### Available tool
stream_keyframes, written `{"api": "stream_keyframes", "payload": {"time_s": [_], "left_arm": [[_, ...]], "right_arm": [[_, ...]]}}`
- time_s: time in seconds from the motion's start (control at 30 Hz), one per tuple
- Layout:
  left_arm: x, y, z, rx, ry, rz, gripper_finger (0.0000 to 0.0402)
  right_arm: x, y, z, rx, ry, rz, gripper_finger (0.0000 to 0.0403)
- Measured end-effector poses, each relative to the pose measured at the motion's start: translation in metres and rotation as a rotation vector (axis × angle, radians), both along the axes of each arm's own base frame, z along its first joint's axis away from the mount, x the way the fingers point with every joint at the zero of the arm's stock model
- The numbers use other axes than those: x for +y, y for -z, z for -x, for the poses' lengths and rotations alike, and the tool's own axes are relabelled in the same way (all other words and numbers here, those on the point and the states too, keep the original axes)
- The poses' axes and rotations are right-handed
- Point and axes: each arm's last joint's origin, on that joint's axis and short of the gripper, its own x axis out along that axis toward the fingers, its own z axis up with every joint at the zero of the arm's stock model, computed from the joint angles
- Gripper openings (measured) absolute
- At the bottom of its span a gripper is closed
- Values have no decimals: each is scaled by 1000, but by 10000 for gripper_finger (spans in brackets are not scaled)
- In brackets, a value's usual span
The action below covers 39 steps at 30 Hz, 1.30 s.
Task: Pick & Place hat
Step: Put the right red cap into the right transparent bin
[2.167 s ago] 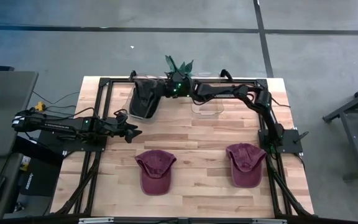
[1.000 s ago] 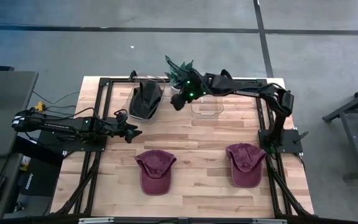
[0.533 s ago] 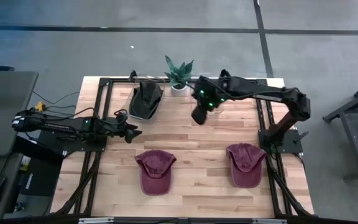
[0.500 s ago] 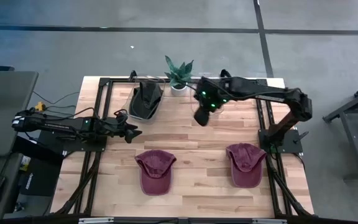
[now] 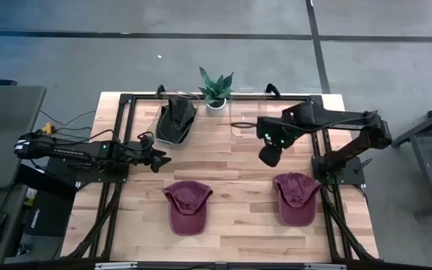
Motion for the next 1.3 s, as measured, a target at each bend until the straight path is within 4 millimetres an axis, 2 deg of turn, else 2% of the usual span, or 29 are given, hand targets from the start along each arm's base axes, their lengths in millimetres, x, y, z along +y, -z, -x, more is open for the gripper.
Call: {"api": "stream_keyframes", "payload": {"time_s": [0.33,0.63,0.9,1.1,1.3], "left_arm": [[0,0,0,0,0,0,261],[0,0,0,0,0,0,261],[0,0,0,0,0,0,261],[0,0,0,0,0,0,261],[0,0,0,0,0,0,261]], "right_arm": [[29,3,6,54,241,-20,197],[56,27,-14,151,396,-84,204],[73,43,-24,220,486,-109,240],[84,72,-14,354,550,-117,250],[91,107,-10,372,547,-124,251]]}}
